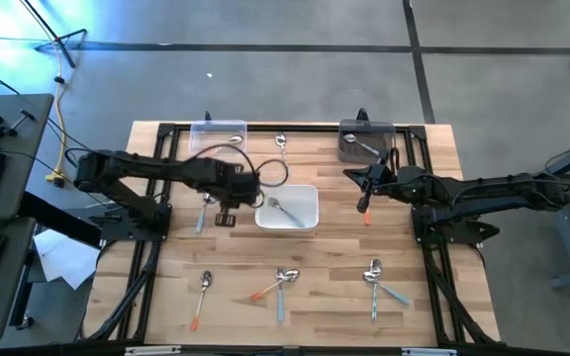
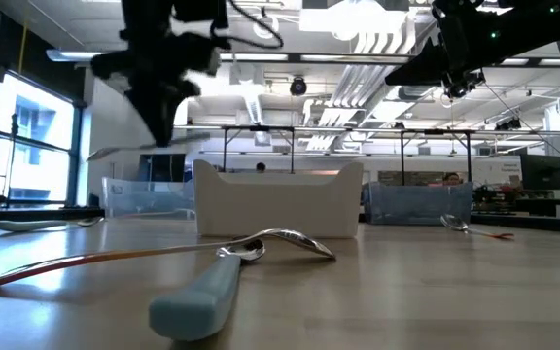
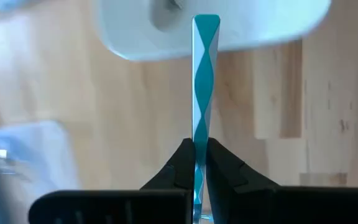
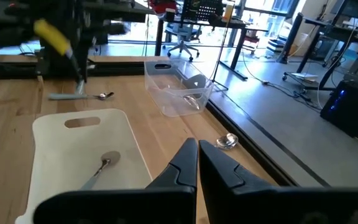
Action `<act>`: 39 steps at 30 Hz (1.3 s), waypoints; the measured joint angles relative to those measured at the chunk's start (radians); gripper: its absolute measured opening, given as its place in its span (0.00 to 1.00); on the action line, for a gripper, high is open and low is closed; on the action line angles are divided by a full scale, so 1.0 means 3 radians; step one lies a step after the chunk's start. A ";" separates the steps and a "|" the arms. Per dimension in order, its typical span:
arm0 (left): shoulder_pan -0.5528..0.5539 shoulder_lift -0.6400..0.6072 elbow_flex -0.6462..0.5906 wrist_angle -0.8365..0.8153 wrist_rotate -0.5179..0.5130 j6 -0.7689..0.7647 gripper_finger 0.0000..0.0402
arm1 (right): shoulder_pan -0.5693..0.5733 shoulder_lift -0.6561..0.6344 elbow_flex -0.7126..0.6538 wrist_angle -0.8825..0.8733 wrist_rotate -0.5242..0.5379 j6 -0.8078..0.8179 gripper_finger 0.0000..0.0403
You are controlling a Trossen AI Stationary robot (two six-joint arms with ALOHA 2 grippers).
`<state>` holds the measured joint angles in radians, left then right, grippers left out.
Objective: Sort silverware by color (type)
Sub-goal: Put the blue patterned spoon into the white bin
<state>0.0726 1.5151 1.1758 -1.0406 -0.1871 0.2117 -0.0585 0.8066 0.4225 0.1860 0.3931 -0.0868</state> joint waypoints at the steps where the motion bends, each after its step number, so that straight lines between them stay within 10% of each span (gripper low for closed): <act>1: 0.0032 0.0001 0.0094 -0.0020 -0.0032 0.0035 0.01 | 0.0001 0.0000 0.0000 -0.0006 0.0000 0.0000 0.00; 21: 0.0683 0.1559 0.2270 0.0430 0.0404 0.1051 0.01 | 0.0001 -0.0009 0.0001 -0.0060 0.0181 -0.0081 0.00; 39: 0.0386 0.2923 0.3401 0.0777 0.0565 0.1608 0.01 | 0.0500 -0.0495 0.0001 -0.0389 0.1355 -0.0061 0.00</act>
<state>0.1884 2.3920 2.1960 -0.8076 -0.0175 0.6942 0.0916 0.6582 0.4229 0.0693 0.7998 -0.1052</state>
